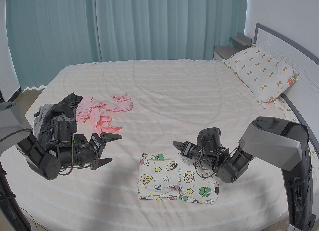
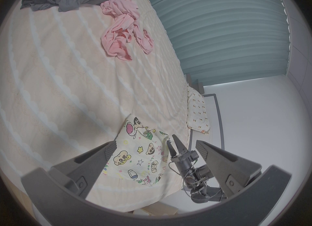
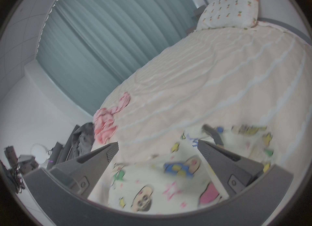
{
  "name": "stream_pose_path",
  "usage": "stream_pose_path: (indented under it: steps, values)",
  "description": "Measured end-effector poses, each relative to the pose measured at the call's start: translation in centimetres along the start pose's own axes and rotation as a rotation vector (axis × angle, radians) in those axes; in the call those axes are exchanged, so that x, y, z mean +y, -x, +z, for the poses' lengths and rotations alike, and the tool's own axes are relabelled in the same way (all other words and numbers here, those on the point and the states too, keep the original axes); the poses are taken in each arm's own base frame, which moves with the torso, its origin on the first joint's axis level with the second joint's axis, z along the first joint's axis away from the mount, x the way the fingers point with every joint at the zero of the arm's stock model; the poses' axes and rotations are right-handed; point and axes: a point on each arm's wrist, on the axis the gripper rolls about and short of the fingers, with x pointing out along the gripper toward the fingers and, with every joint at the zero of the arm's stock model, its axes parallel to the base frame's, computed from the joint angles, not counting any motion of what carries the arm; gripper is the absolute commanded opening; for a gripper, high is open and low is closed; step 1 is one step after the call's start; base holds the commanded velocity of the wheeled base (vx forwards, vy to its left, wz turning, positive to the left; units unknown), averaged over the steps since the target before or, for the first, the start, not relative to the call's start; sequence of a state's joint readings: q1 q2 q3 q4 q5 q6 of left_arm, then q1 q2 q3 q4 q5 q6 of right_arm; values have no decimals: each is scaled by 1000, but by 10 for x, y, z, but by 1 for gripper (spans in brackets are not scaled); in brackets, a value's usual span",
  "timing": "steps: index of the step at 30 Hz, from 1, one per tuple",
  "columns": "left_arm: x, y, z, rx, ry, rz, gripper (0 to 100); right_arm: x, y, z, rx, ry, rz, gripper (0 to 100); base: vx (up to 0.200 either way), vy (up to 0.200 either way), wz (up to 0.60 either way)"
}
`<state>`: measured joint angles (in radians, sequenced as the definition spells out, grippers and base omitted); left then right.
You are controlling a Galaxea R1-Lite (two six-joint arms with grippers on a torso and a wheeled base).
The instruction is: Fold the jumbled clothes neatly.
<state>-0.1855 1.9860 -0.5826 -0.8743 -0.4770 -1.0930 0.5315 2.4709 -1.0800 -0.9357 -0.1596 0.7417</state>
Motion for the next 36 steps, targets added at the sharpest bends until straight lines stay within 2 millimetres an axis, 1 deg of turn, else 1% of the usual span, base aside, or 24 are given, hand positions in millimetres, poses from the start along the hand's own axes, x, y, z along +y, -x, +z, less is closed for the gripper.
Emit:
stream_pose_path:
  steps: [7, 10, 16, 18, 23, 28, 31, 36]
  values:
    - [1, -1, 0, 1, 2, 3, 100, -25, -9, 24, -58, -25, -58, 100, 0, 0, 0]
    - [1, -1, 0, 1, 3, 4, 100, -35, -11, 30, -68, -34, -79, 100, 0, 0, 0]
    - [3, -2, 0, 3, 6, 8, 100, -54, -3, 36, -64, -49, -121, 100, 0, 0, 0]
    - [3, -2, 0, 4, 6, 9, 100, -59, 4, 35, -35, -49, -125, 100, 0, 0, 0]
    - [3, -2, 0, 6, 7, 10, 100, -74, 29, 27, 79, -32, -115, 100, 0, 0, 0]
    - [4, -3, -1, 11, 10, 10, 100, -85, 53, 18, 133, 65, -90, 100, 0, 0, 0]
    - [3, -3, -2, 15, 9, 9, 100, -91, 62, 12, 142, 104, -77, 100, 0, 0, 0]
    - [3, -4, -3, 20, 6, 9, 100, -100, 71, 0, 200, 116, -84, 100, 0, 0, 0]
